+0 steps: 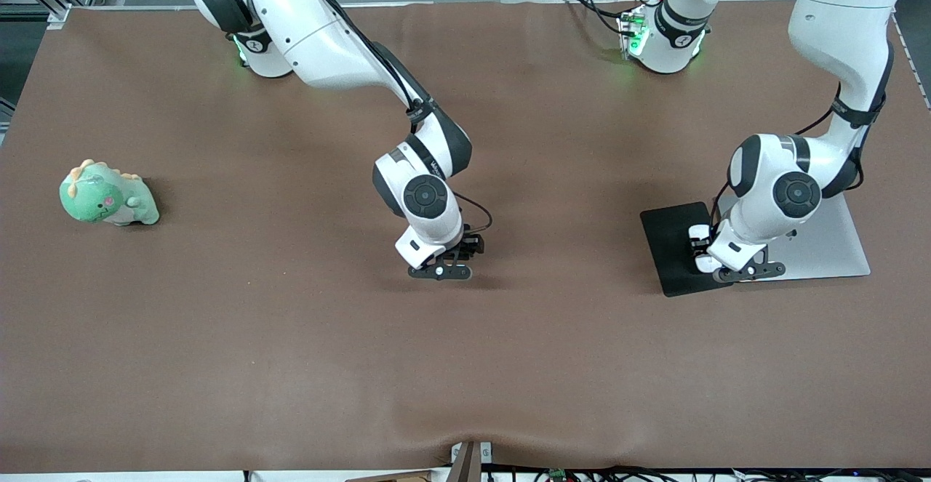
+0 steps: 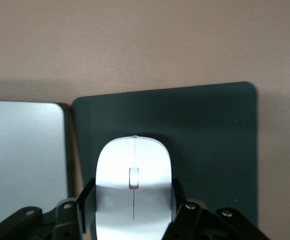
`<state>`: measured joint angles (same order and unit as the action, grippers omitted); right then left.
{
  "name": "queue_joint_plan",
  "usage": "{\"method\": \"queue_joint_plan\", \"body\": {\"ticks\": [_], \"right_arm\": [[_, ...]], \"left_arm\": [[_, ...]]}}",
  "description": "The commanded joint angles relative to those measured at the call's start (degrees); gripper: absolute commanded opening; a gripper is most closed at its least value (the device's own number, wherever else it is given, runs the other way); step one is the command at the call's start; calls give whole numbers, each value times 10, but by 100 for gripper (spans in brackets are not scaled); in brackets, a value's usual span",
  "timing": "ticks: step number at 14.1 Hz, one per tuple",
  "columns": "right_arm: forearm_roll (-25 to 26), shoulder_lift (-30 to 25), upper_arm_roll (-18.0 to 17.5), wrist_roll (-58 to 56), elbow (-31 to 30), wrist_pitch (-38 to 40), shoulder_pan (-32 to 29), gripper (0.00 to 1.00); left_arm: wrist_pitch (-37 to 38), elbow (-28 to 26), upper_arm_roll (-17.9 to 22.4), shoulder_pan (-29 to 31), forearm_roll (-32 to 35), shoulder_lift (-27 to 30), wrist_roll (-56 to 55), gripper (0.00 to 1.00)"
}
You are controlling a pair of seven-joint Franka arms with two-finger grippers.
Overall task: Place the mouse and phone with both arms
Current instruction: 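Carry the mouse to the pad while the right gripper grasps the phone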
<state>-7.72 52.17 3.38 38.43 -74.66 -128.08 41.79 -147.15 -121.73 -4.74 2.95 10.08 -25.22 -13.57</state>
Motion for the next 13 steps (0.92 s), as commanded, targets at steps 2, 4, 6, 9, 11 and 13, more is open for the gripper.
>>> {"method": "queue_joint_plan", "body": {"ticks": [2,4,6,9,11,13], "right_arm": [[9,18,7,20,19,-6,8,100],[9,22,7,25,19,-10,11,100],[9,26,7,27,19,-15,12,100],[9,26,7,30,17,-14,12,100],[8,26,6,37,15,-14,14,100],[8,26,6,43,14,-13,16,98]], "left_arm": [[-35,-25,-4,4,4,3,-3,37],[-36,-25,-4,4,4,2,-1,38],[-36,-24,-7,4,4,2,-1,39],[-38,-23,-12,4,4,2,-1,40],[-45,-24,-15,4,4,0,-1,40],[-46,-24,-15,4,4,-3,-1,42]]}}
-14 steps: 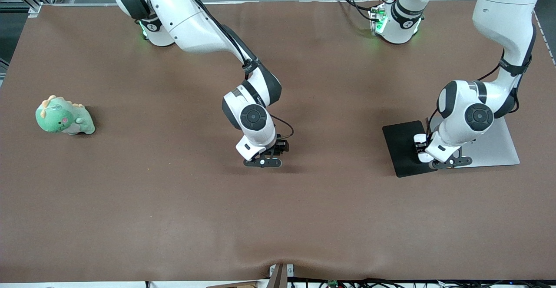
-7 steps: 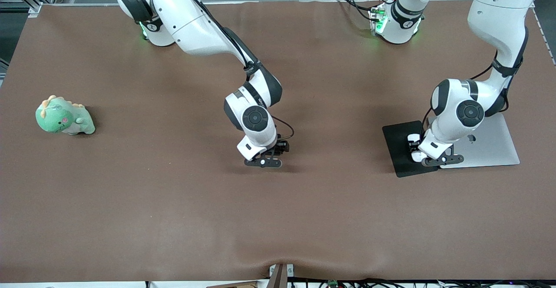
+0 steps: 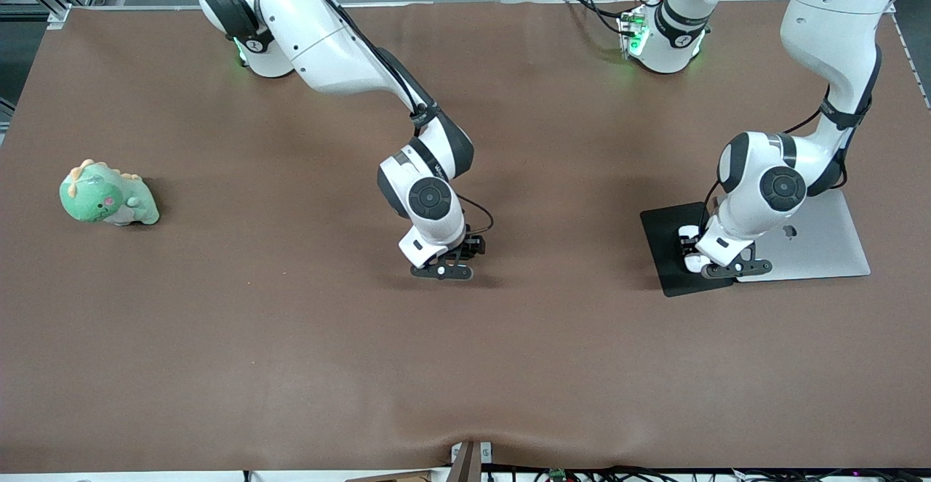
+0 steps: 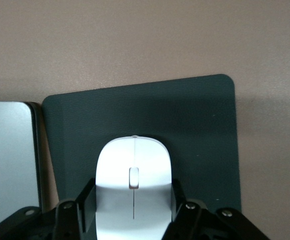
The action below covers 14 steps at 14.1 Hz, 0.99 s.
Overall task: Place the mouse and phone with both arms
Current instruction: 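Lower the mouse onto the pad while the right gripper carries the phone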
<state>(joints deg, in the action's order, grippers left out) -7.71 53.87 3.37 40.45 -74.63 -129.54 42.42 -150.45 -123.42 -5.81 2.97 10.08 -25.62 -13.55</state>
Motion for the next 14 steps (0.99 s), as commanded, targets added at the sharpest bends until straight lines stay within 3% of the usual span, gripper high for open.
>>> {"method": "queue_joint_plan", "body": {"ticks": [1,2,3,4,9,10,11,14], "right_arm": [[6,9,6,25,14,2,10,72],[5,8,5,36,14,2,10,40],[5,6,5,44,14,2,11,16],[5,2,5,45,14,2,9,3],[2,-77,5,25,1,57,-49,0],[1,-99,4,18,-9,68,-61,0],[1,-120,4,16,-31,67,-65,0],[1,-191,5,-5,-102,69,-112,0]], "left_arm": [[-13,-6,-5,3,4,0,-1,44],[-13,-6,-9,3,4,0,-1,44],[-13,-6,-9,4,4,0,-1,45],[-13,-6,-9,4,4,-1,-1,47],[-13,-3,-9,3,4,-4,-1,67],[-13,-2,-9,2,4,-4,0,90],[-13,-1,-9,2,4,-4,1,100],[-10,5,-9,1,4,0,1,100]]}}
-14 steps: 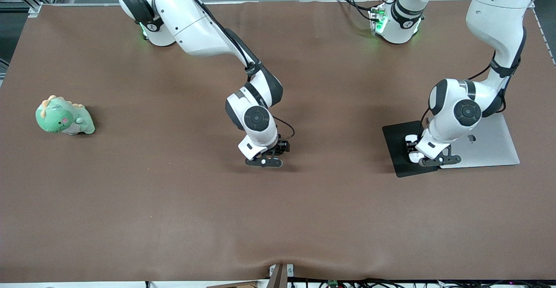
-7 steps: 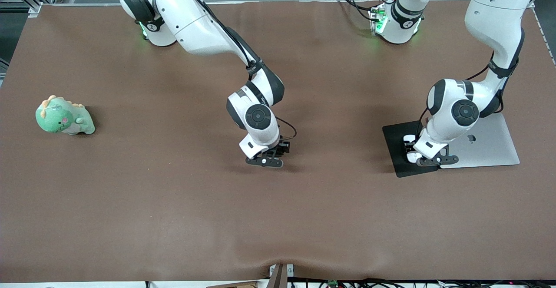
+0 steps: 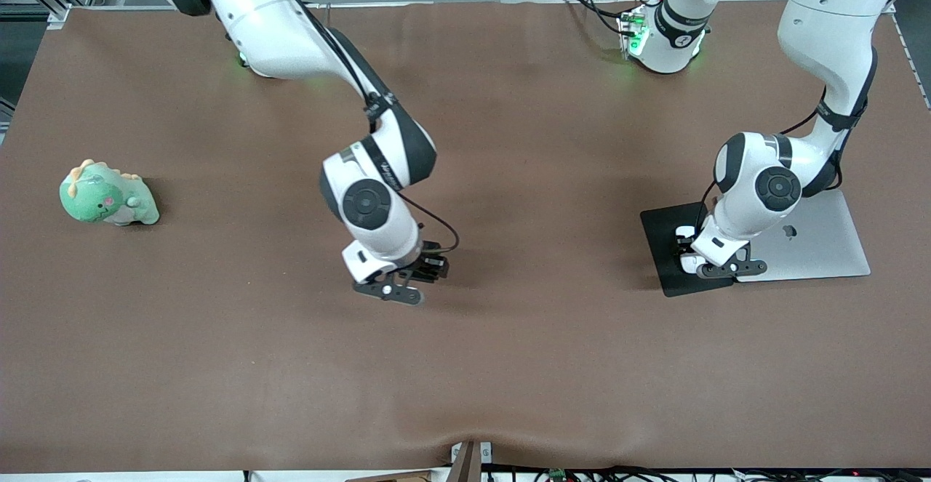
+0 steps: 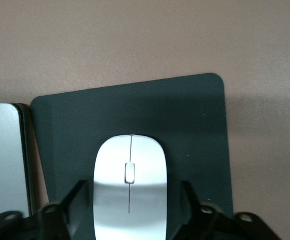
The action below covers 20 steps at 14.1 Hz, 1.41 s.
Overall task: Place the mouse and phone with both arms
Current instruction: 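Lower the mouse onto the pad while the right gripper carries the phone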
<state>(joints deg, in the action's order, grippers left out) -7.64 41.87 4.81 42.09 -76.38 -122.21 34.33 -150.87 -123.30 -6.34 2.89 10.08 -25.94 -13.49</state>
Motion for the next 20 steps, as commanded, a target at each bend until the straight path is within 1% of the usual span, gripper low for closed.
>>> {"method": "queue_joint_plan", "body": {"ticks": [1,3,4,6,8,10,11,13,14,16,18,19,20], "right_arm": [[-1,-96,-10,-55,-113,-3,-50,0],[-1,-149,-9,-172,-176,-4,-97,0],[-1,-172,-9,-224,-203,-4,-122,1],[-1,-209,-9,-285,-248,-3,-167,1],[0,-228,-9,-354,-275,-4,-216,2],[2,-224,-9,-432,-286,-9,-270,2],[3,-223,-9,-459,-289,-9,-292,2],[9,-222,-7,-477,-307,-15,-317,2],[23,-222,-7,-477,-316,-21,-328,2],[48,-217,-8,-480,-343,-70,-351,2],[50,-202,-8,-516,-372,-143,-375,4],[50,-191,-8,-538,-377,-163,-391,6],[50,-179,-9,-552,-377,-172,-404,6]], "left_arm": [[1,9,-3,2,4,7,0,100],[29,24,-4,2,4,20,0,100],[56,38,-5,3,4,27,0,100],[134,84,-5,3,4,35,0,100],[232,147,-4,4,4,36,0,100],[324,209,-4,4,2,31,0,100],[352,231,-4,4,2,30,0,100],[394,262,-4,5,-1,37,0,100],[423,282,-5,5,-15,43,0,100],[506,336,-1,6,-55,57,0,100],[582,388,4,7,-57,80,0,100],[601,403,4,15,-56,97,0,100],[610,403,3,23,-58,119,0,100]]}}
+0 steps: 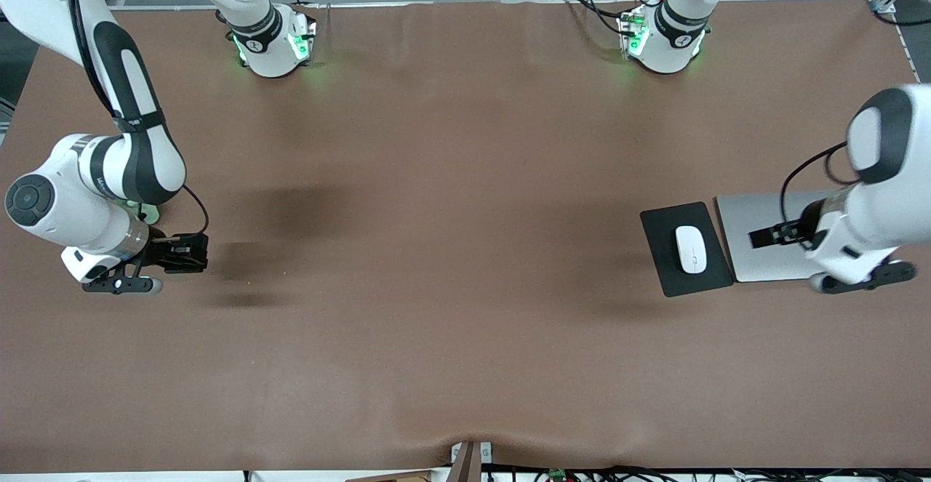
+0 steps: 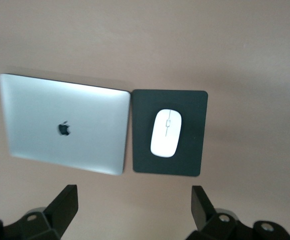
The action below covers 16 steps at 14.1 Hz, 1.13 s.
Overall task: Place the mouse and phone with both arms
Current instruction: 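Raise the left gripper away while the right gripper lowers the phone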
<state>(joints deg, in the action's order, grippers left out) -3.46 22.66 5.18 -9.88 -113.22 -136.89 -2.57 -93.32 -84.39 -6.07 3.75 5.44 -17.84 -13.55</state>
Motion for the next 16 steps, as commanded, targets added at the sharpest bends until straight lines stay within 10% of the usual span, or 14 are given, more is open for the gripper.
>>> {"method": "queue_joint_plan", "body": {"ticks": [1,12,14,16], "right_arm": [[8,21,-12,-40,-8,-29,-42,7],[7,71,-12,-89,-36,-45,-97,12],[8,71,-12,-87,-46,-48,-101,23],[8,72,-11,-84,-51,-47,-98,80]], "left_arm": [[46,13,1,15,-13,60,7,100],[76,-64,56,-56,-39,198,63,100],[77,-74,65,-56,-40,207,63,100],[77,-75,63,-49,-47,207,63,100]]}}
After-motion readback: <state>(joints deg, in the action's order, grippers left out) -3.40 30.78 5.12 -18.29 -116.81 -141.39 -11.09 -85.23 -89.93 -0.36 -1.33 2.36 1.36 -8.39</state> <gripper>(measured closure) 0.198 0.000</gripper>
